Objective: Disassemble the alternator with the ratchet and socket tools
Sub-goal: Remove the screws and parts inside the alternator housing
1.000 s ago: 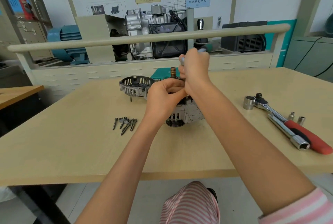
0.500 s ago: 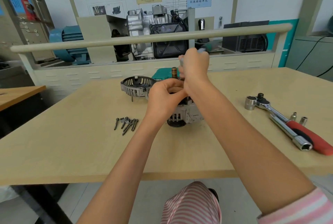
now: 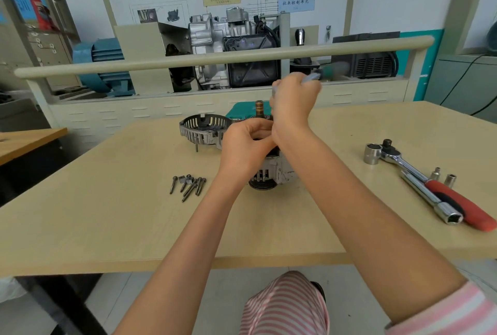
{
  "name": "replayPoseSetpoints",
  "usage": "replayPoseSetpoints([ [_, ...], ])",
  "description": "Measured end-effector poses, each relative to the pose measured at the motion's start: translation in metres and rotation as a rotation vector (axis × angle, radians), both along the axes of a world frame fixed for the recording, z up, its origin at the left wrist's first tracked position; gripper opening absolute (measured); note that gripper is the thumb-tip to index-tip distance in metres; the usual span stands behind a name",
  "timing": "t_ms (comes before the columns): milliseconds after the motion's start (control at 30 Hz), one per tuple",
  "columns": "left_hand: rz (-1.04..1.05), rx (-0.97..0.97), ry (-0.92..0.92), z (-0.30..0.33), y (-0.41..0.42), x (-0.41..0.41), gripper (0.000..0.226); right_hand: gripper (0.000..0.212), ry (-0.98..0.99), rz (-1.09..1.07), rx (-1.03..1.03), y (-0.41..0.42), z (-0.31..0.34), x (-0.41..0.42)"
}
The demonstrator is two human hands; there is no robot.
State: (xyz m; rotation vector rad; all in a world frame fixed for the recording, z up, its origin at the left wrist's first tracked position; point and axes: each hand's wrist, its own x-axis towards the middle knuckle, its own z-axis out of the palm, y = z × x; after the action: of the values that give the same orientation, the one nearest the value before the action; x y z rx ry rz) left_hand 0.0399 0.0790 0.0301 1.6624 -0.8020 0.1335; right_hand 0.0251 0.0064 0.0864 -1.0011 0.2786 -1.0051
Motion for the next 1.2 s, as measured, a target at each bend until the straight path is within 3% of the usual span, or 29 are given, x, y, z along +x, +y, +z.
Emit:
replayPoseSetpoints([
  [200, -0.069, -0.002, 0.019, 0.000, 0.005, 0.000, 0.004, 0.020, 0.296, 0.711, -0.161, -0.022, 0.017, -0.013],
  [267, -0.064, 0.000, 0.028, 0.001, 0.005, 0.002, 0.006, 0.020, 0.283, 0.694, -0.134, -0.021, 0.017, -0.012],
  [400, 0.002, 0.009, 0.011, 0.001, 0.000, 0.003, 0.009, 0.012, 0.103, 0.102, -0.012, -0.001, 0.005, -0.005],
  [467, 0.012, 0.011, -0.006, 0.000, -0.001, 0.002, 0.010, 0.012, 0.038, 0.000, 0.000, -0.001, 0.001, -0.003],
  [667, -0.030, -0.008, 0.006, 0.000, 0.002, 0.002, 0.009, 0.019, 0.260, 0.678, -0.103, -0.023, 0.015, -0.011],
  [733, -0.027, -0.012, 0.019, 0.000, 0.003, 0.001, 0.009, 0.022, 0.277, 0.783, -0.161, -0.026, 0.015, -0.013],
  [800, -0.004, -0.013, 0.025, 0.000, 0.001, 0.002, 0.009, 0.022, 0.261, 0.711, -0.125, -0.022, 0.014, -0.011],
  [933, 0.034, 0.001, -0.001, 0.000, -0.002, 0.001, 0.010, 0.010, 0.040, 0.075, -0.013, -0.003, 0.002, -0.004],
  [967, 0.031, 0.004, -0.004, -0.001, -0.002, 0.001, 0.012, 0.018, 0.003, 0.012, -0.005, -0.002, 0.000, -0.003],
  [1067, 0.012, -0.001, -0.018, -0.001, 0.000, 0.001, 0.012, 0.037, 0.112, 0.217, -0.012, -0.009, 0.005, -0.003],
  [1200, -0.046, -0.025, 0.011, -0.001, 0.003, 0.000, 0.005, 0.022, 0.287, 0.723, -0.129, -0.025, 0.016, -0.013],
])
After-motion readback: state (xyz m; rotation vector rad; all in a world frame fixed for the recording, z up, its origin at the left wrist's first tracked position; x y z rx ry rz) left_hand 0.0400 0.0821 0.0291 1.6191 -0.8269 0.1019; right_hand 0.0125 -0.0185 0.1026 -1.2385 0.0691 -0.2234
